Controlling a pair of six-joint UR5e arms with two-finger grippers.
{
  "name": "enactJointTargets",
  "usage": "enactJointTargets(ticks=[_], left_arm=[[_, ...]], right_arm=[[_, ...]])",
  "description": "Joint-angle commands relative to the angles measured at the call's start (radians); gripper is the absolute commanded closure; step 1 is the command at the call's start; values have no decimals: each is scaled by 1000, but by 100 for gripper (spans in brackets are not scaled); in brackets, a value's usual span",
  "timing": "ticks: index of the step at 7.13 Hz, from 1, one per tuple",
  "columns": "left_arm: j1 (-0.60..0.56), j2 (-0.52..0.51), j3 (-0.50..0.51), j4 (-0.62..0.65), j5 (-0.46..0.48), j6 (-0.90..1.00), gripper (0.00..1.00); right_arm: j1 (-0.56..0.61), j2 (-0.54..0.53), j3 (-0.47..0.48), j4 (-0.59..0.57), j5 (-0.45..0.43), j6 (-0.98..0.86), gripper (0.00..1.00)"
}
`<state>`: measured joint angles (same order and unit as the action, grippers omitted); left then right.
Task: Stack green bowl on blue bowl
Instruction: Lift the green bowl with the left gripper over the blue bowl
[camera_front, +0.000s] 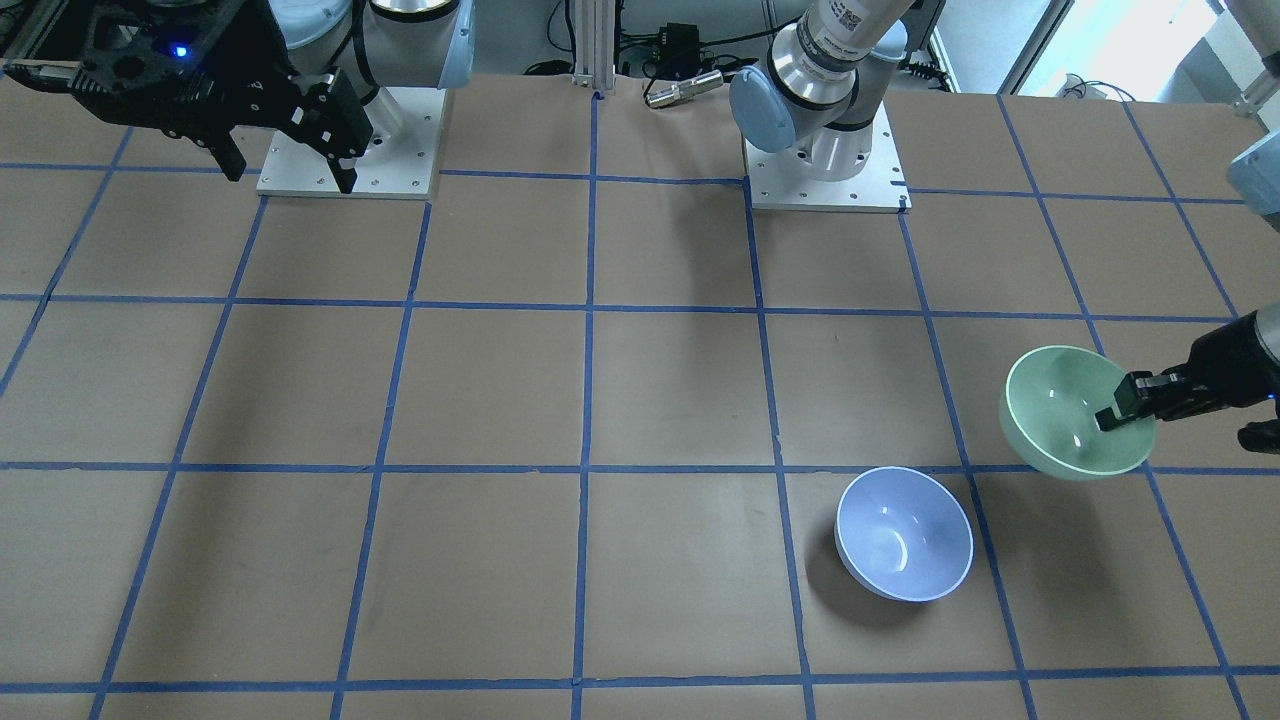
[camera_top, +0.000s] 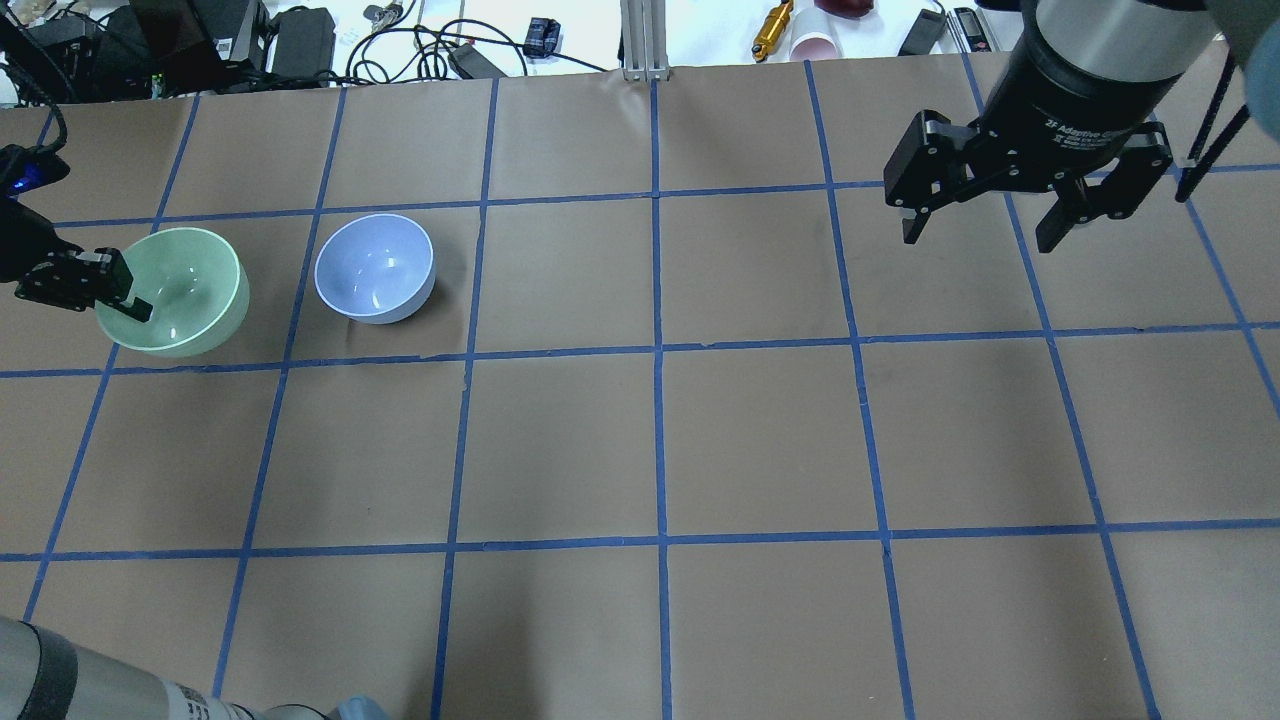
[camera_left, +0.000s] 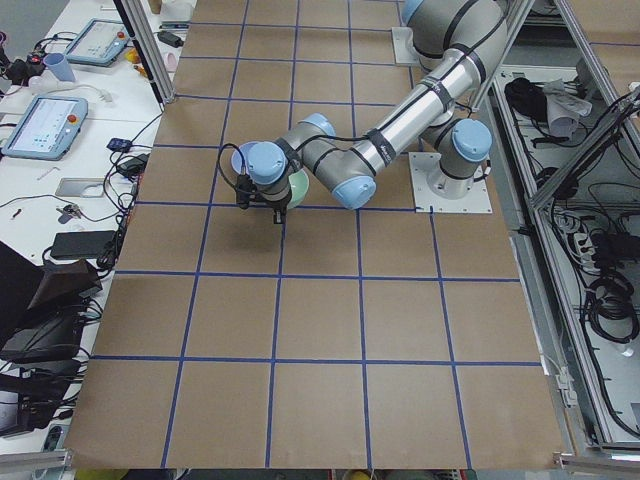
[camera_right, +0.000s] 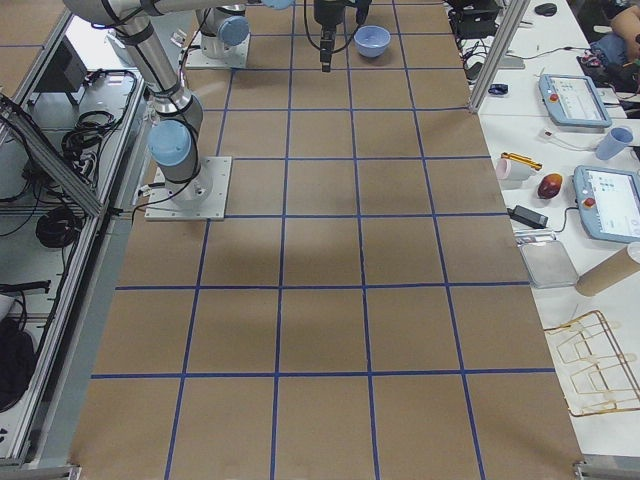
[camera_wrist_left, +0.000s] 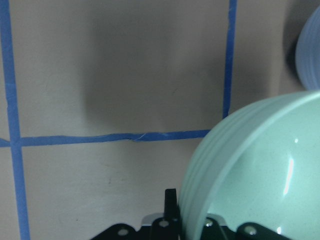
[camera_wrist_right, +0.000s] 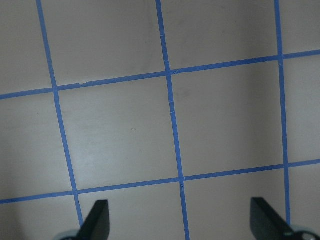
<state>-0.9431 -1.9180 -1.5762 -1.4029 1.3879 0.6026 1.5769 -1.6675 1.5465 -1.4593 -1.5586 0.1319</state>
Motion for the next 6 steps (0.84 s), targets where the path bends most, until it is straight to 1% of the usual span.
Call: enactJointTargets(ticks=[1, 3, 5, 6], left_arm=[[-77, -18, 18, -1, -32, -120, 100], [-147, -27, 30, 25, -52, -213, 100], [-186, -65, 39, 94, -53, -218, 100], [-203, -82, 41, 105, -66, -246, 100]], right_arm=[[0, 0, 0, -1, 0, 0, 0], [0, 0, 0, 1, 0, 0, 0], [0, 0, 0, -1, 0, 0, 0], [0, 0, 0, -1, 0, 0, 0]])
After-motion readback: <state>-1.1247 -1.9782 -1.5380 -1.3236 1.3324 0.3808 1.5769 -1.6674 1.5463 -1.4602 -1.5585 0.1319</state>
